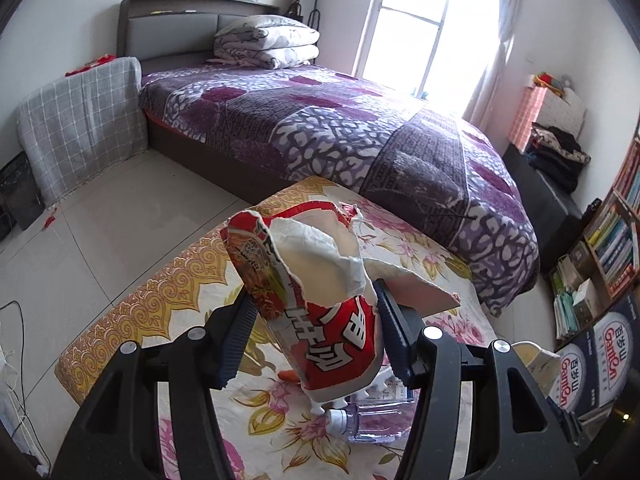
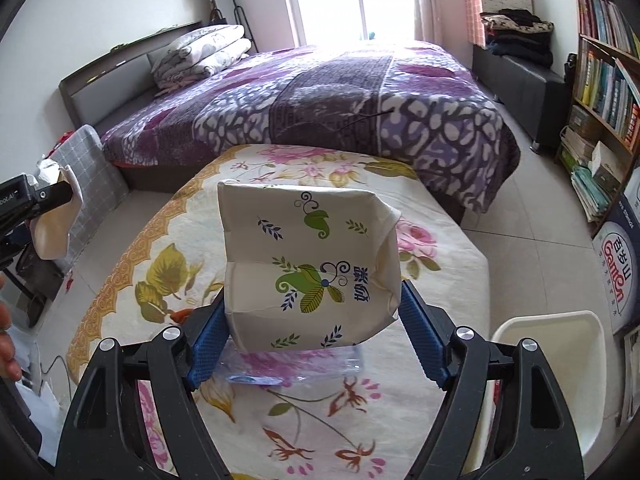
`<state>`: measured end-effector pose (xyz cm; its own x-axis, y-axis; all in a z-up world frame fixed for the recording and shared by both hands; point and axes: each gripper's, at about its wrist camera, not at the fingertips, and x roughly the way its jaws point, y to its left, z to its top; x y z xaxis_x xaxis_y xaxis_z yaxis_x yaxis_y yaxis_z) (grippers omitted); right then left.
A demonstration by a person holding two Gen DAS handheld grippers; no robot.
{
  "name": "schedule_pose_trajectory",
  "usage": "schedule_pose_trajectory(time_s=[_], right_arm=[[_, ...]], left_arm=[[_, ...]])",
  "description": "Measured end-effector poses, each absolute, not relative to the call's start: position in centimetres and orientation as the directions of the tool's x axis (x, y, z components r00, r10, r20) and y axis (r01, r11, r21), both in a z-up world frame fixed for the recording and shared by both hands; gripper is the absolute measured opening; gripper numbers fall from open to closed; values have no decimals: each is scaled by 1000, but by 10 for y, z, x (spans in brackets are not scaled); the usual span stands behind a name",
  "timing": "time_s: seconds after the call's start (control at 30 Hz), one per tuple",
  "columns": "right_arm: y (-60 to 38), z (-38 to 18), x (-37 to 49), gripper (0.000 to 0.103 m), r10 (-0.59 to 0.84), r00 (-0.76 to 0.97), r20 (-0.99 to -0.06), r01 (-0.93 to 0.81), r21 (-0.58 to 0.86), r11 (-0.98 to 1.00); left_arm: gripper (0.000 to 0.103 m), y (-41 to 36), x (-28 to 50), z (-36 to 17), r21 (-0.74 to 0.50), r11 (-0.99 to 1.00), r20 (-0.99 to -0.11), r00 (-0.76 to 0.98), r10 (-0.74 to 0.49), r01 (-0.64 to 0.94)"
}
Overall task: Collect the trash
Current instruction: 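Drop the white paper cup into the bin with the right tool while the left tool carries the packet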
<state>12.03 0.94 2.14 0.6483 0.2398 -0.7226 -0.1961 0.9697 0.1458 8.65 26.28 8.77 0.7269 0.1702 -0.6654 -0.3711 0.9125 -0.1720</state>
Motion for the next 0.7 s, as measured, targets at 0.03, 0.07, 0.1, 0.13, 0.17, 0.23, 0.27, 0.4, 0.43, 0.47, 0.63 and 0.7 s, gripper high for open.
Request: schedule_pose_trajectory(time_s=[0.03,0.07,0.1,0.13,0.17,0.23,0.27,0.4,0.43,0.47,0.63,0.7], right_arm=[[0,20,120,76,228,650,-725,-182,143,973],[-8,19,120,76,220,651,-727,-173,140,975],[-16,17,120,76,210,651,-730,-163,136,977],[-25,15,120,76,198,652,-732,-149,132,980],[-32,15,117,76,188,653,-733,-135,131,982],[-49,12,115,76,173,655,-735,-108,135,985],[-58,11,114,76,165,659,-734,-96,135,986],[-88,3,113,76,122,664,-738,-32,135,990],[-98,1,114,76,118,657,-745,-7,151,989],[-106,1,114,76,116,651,-750,13,164,986],[-145,3,116,76,77,646,-759,111,194,975],[-160,4,116,76,71,645,-761,143,211,967]], left_arm=[[57,254,88,86,-163,920,-667,727,164,-357],[57,245,91,83,-153,927,-670,726,157,-341],[57,237,93,81,-145,933,-672,725,150,-328],[57,227,95,78,-139,940,-674,725,141,-312],[57,219,96,76,-134,945,-676,724,134,-300],[57,202,101,72,-125,956,-682,723,113,-267],[57,193,102,70,-119,960,-684,722,105,-253],[57,157,110,59,-85,979,-696,714,74,-185],[57,148,111,56,-78,983,-700,711,66,-168],[57,140,112,54,-73,985,-704,708,59,-154],[57,101,116,44,-60,996,-716,698,7,-72],[57,83,116,41,-52,998,-718,696,-15,-33]])
